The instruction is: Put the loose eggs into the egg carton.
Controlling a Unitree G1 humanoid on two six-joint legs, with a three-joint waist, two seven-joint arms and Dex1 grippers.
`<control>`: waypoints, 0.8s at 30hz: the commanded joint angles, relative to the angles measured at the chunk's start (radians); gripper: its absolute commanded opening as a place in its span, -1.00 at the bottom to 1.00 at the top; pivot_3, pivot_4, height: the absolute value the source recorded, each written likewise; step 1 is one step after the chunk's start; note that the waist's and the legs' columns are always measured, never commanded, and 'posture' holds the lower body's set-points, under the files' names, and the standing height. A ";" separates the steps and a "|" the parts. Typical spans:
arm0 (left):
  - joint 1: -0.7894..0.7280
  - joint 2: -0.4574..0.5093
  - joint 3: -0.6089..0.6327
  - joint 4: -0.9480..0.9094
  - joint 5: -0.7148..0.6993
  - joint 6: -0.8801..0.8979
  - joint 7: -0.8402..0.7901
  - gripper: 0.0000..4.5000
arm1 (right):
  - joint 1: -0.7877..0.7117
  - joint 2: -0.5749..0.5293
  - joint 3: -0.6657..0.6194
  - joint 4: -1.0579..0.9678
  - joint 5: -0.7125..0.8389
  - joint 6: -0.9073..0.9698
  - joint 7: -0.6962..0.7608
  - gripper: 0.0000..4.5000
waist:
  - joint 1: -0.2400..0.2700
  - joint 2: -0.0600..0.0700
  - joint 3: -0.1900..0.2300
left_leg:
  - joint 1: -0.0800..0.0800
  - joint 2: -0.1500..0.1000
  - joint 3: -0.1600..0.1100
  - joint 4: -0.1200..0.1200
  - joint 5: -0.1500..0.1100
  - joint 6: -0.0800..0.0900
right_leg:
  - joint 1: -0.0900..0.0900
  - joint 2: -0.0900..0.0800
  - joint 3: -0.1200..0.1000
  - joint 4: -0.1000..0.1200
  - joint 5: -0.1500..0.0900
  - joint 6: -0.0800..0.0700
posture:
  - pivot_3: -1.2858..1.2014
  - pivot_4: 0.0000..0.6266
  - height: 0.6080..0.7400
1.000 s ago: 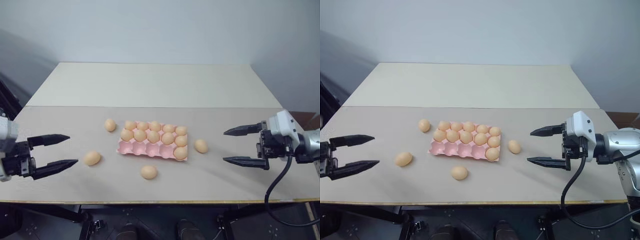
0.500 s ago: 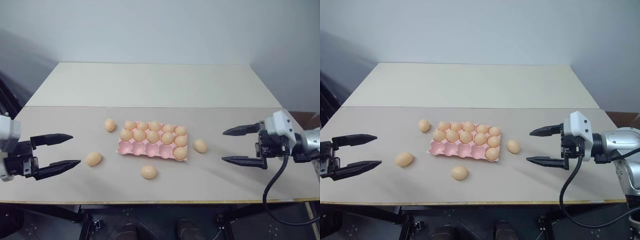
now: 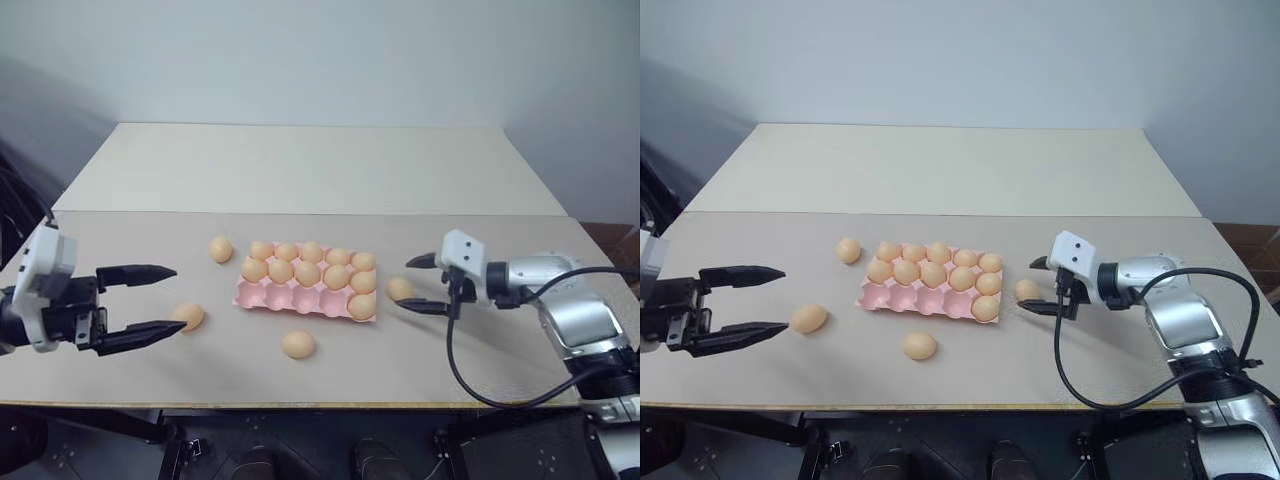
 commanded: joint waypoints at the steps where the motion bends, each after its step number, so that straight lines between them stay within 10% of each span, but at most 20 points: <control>1: -0.016 0.003 0.005 -0.020 -0.018 -0.018 -0.004 1.00 | -0.026 0.009 0.007 0.005 -0.022 -0.010 -0.002 0.99 | -0.001 0.000 0.000 | 0.001 0.000 0.000 0.000 0.000 0.000 | 0.000 0.000 0.000 0.000 0.000 0.000 | 0.03 -0.52 1.00; 11: -0.033 0.001 -0.016 -0.025 -0.015 -0.017 0.003 1.00 | -0.101 0.125 0.114 0.185 -0.181 -0.024 -0.098 0.99 | -0.005 0.000 0.000 | 0.000 0.000 0.000 0.000 0.000 0.000 | 0.000 0.000 0.000 0.000 0.000 0.000 | 0.03 -0.52 1.00; 19: -0.018 0.000 0.006 -0.045 -0.013 -0.013 0.012 1.00 | -0.103 0.126 0.059 0.131 -0.142 -0.006 -0.090 -0.05 | -0.003 0.000 0.000 | 0.001 0.000 0.000 0.000 0.000 0.000 | 0.000 0.000 0.000 0.000 0.000 0.000 | 0.03 -0.52 1.00; 24: -0.020 0.003 0.010 -0.048 -0.017 -0.012 0.016 1.00 | -0.158 0.148 0.002 0.016 -0.092 0.035 -0.116 -0.14 | -0.007 0.000 0.000 | 0.000 0.000 0.000 0.000 0.000 0.000 | 0.000 0.000 0.000 0.000 0.000 0.000 | 0.03 -0.52 1.00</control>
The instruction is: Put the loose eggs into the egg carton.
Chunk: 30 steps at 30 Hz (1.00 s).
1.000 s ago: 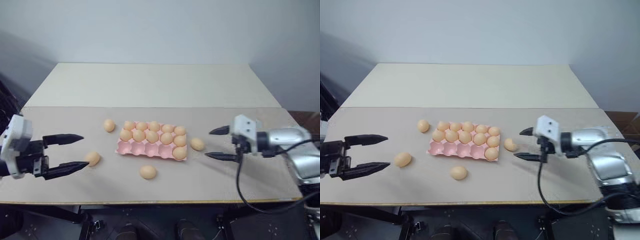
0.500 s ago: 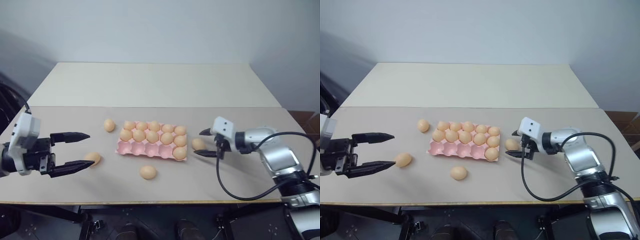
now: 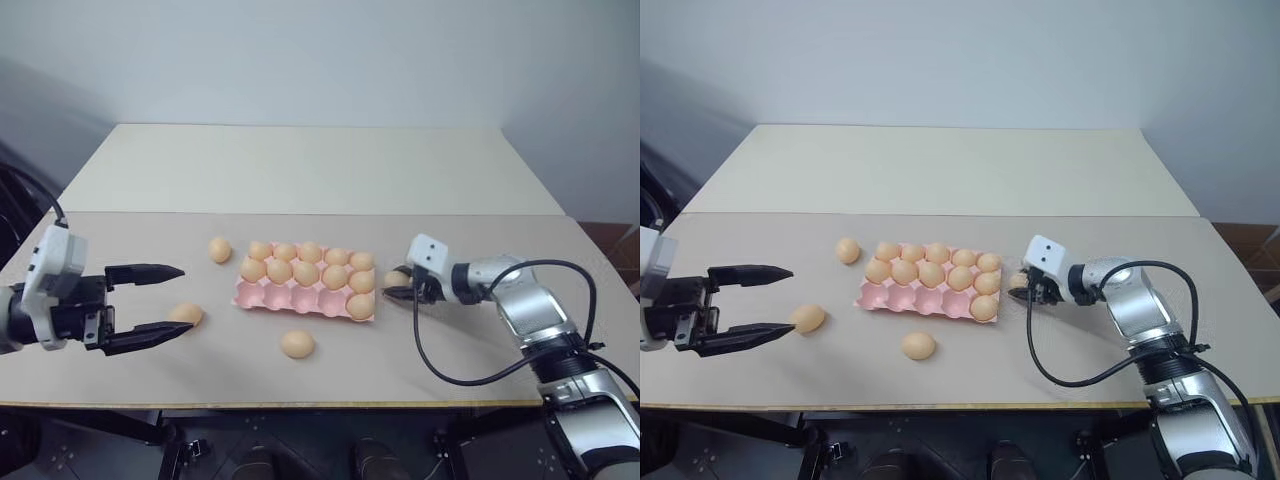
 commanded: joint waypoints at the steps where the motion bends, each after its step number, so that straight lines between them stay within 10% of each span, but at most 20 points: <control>1: -0.008 0.007 0.031 -0.024 -0.018 -0.012 0.006 1.00 | -0.068 0.031 -0.052 -0.123 0.064 0.043 -0.018 -0.14 | -0.003 0.000 0.000 | 0.000 0.000 0.000 0.000 0.000 0.000 | 0.000 0.000 0.000 0.000 0.000 0.000 | 0.03 -0.52 1.00; 16: -0.002 0.001 0.036 -0.030 -0.013 -0.017 0.011 1.00 | -0.051 0.233 0.178 -0.203 -0.019 0.111 -0.077 -0.14 | 0.006 0.000 0.000 | -0.001 0.000 -0.001 0.000 0.000 0.000 | 0.000 0.000 -0.001 0.000 0.000 0.000 | 0.03 -0.52 1.00; 23: -0.005 0.004 0.029 -0.026 -0.011 -0.022 0.010 1.00 | -0.047 0.205 0.147 -0.230 0.000 0.125 -0.064 0.97 | 0.002 0.000 0.000 | 0.000 0.000 -0.001 0.000 0.000 0.000 | 0.000 0.000 -0.001 0.000 0.000 0.000 | 0.03 -0.52 1.00; 30: -0.007 0.010 0.032 -0.004 -0.005 -0.024 0.004 1.00 | -0.008 0.106 -0.042 -0.338 0.165 0.117 0.015 0.99 | 0.007 0.000 0.000 | 0.000 0.000 -0.001 0.000 0.000 0.000 | 0.000 0.000 -0.001 0.000 0.000 0.000 | 0.03 -0.52 1.00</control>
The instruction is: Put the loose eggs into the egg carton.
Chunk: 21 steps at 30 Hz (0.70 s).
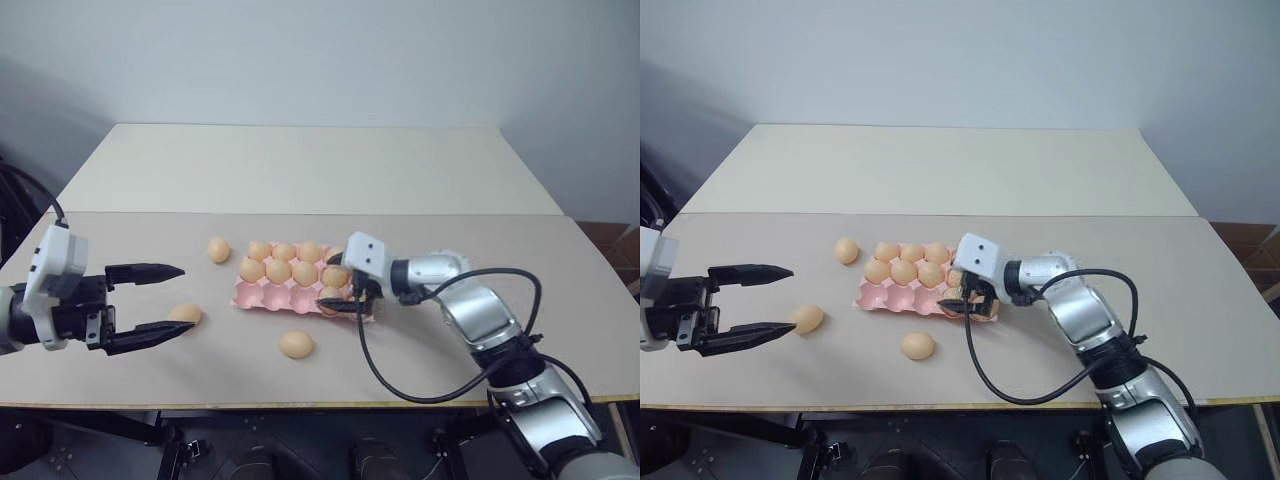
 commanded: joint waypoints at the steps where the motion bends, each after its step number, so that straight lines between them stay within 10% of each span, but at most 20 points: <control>1: 0.000 0.014 0.038 0.012 -0.007 -0.018 -0.013 1.00 | 0.036 -0.088 -0.172 -0.091 0.133 -0.031 0.079 0.99 | 0.009 0.000 0.000 | 0.000 0.000 0.000 0.000 0.000 0.000 | 0.000 0.000 0.000 0.000 0.000 0.000 | 0.03 -0.52 1.00; 11: 0.113 0.026 0.107 0.094 0.063 -0.083 -0.083 1.00 | 0.312 -0.388 -0.445 -0.105 0.370 -0.110 0.398 0.99 | 0.019 0.000 0.000 | 0.002 0.000 0.001 0.000 0.000 0.000 | 0.001 0.000 0.000 -0.001 0.000 0.000 | 0.03 -0.52 1.00; 21: 0.109 0.017 0.069 0.092 0.071 -0.121 -0.091 1.00 | 0.306 -0.379 -0.365 -0.196 0.375 -0.065 0.319 0.99 | 0.010 0.000 0.000 | 0.002 0.000 0.001 0.000 0.000 0.000 | 0.002 0.000 0.001 -0.001 0.000 0.000 | 0.03 -0.52 1.00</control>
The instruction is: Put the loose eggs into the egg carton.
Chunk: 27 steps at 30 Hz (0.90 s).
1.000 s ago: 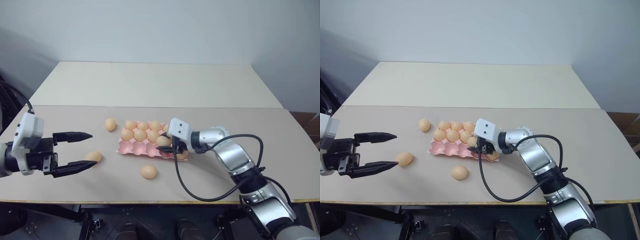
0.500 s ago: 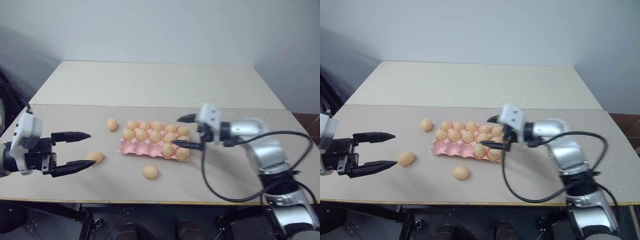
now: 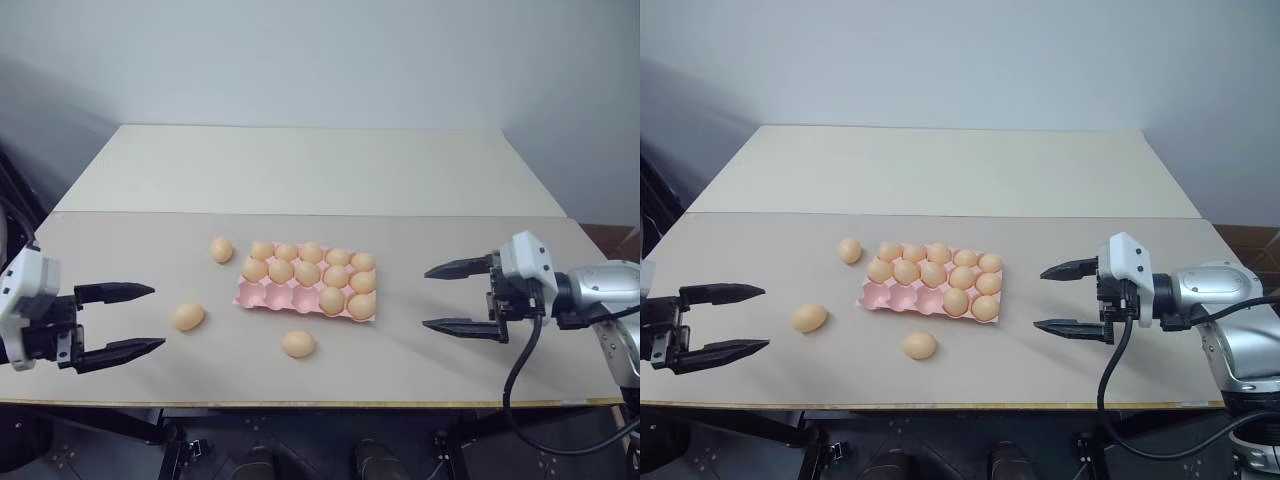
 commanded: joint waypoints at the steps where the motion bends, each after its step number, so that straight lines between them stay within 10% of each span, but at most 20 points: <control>1: -0.019 0.008 -0.002 -0.011 -0.010 -0.018 -0.007 1.00 | -0.042 0.007 0.051 -0.069 0.013 0.040 -0.032 0.99 | -0.001 0.000 0.000 | 0.000 0.000 0.000 0.000 0.000 0.000 | 0.000 0.000 0.000 0.000 0.000 0.000 | 0.03 -0.52 1.00; 14: -0.091 0.014 -0.074 -0.023 -0.051 0.016 -0.032 1.00 | -0.283 0.326 0.606 -0.099 -0.331 0.145 -0.324 0.99 | -0.008 0.000 0.000 | -0.004 0.000 -0.001 0.001 0.000 0.000 | -0.003 0.000 -0.001 0.000 0.000 0.000 | 0.03 -0.52 1.00; 27: -0.044 0.086 -0.110 -0.031 -0.024 -0.017 -0.181 1.00 | -0.343 0.438 0.734 0.023 -0.445 0.153 -0.313 0.99 | -0.010 0.000 0.000 | -0.002 0.000 -0.001 0.001 0.000 0.000 | -0.003 0.000 -0.001 0.001 0.000 0.000 | 0.03 -0.52 1.00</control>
